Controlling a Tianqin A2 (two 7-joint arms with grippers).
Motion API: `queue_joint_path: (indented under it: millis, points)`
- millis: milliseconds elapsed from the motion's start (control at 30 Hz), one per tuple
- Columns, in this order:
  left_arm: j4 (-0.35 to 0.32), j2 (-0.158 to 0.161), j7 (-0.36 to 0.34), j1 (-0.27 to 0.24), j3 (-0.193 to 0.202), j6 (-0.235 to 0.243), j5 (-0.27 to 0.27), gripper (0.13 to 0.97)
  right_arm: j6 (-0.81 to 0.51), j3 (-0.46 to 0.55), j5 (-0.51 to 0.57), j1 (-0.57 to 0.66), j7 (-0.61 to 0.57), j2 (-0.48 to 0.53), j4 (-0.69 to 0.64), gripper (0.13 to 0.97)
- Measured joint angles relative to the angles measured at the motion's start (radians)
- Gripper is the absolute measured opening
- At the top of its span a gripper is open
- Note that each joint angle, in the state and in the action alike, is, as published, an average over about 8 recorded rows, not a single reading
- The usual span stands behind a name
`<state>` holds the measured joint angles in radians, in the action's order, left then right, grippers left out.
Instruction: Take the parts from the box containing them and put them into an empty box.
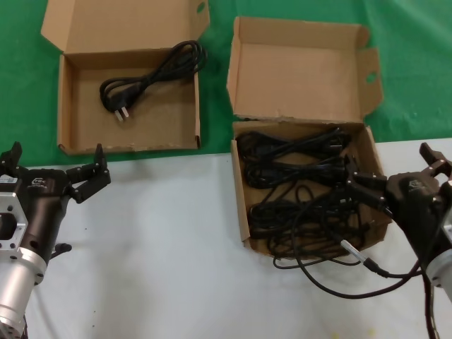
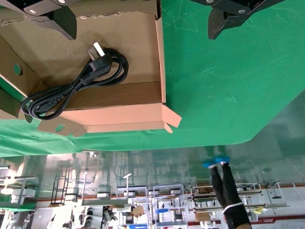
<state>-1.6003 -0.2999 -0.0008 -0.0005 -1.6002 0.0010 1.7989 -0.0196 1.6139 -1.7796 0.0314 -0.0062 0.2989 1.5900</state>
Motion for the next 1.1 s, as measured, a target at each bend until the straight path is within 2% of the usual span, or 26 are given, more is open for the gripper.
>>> queue_joint_path:
  millis: [1100]
  points:
    - [0.000, 0.000, 0.000, 0.000, 0.000, 0.000, 0.000, 0.966, 0.000, 0.000, 0.000, 0.000, 0.000, 0.000, 0.000, 0.966]
